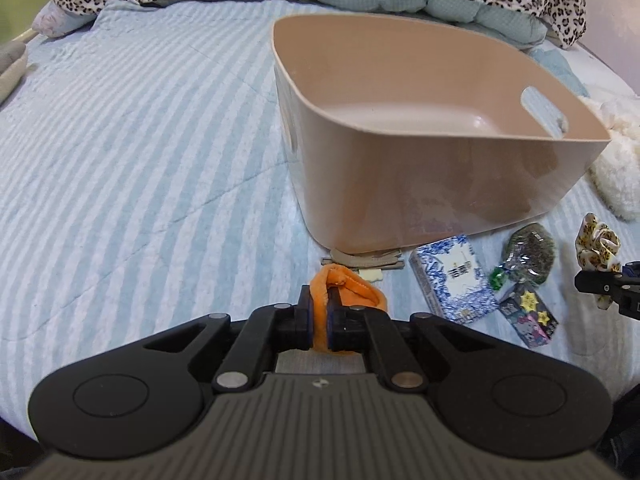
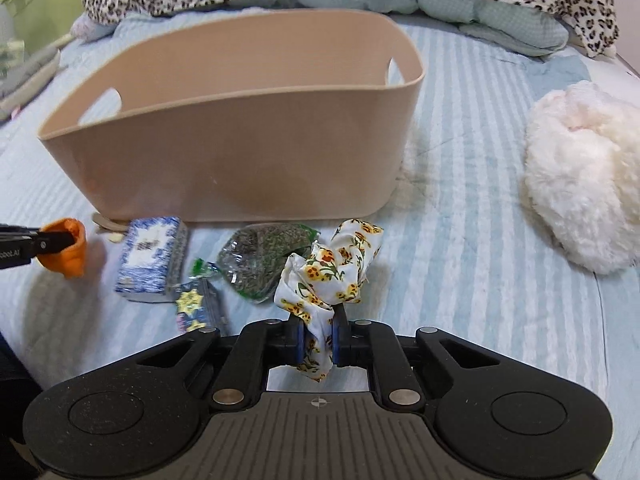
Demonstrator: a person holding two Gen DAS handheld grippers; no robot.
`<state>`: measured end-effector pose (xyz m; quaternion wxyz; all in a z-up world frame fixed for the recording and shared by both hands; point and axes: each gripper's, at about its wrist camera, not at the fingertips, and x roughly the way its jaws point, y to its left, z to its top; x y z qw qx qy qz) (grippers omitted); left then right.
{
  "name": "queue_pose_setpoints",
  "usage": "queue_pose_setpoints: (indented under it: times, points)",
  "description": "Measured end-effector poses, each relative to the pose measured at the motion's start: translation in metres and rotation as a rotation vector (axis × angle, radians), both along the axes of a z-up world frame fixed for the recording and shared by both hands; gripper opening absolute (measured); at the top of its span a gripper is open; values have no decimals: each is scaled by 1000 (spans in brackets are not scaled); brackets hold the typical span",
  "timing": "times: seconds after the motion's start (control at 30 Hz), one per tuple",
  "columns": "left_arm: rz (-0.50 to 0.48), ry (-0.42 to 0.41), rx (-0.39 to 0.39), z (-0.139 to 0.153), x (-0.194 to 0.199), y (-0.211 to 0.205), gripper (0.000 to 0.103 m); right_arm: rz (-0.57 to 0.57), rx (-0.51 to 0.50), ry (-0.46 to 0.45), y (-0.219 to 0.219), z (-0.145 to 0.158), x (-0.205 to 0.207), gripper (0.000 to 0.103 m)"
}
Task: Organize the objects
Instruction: 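Grasp the orange cloth with the left tool while the right tool grasps the floral scrunchie, then carry the cloth and scrunchie over the basket and open both tools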
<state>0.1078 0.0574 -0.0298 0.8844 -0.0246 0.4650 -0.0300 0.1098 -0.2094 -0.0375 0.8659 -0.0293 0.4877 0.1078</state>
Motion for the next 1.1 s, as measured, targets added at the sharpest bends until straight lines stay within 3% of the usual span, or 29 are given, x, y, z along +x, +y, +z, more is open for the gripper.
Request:
queue_pose_setpoints:
  times: [0.57, 0.93, 1.1]
  points:
    - [-24, -229, -8, 91, -7, -2, 7, -20, 95, -256, -16, 91, -7, 12]
    - [-70, -318, 42, 113, 32, -31, 7, 17, 97, -341, 1, 103, 38, 12]
    - [-72, -303, 60, 105, 60, -41, 7, 33, 94, -343, 13, 99, 59, 12]
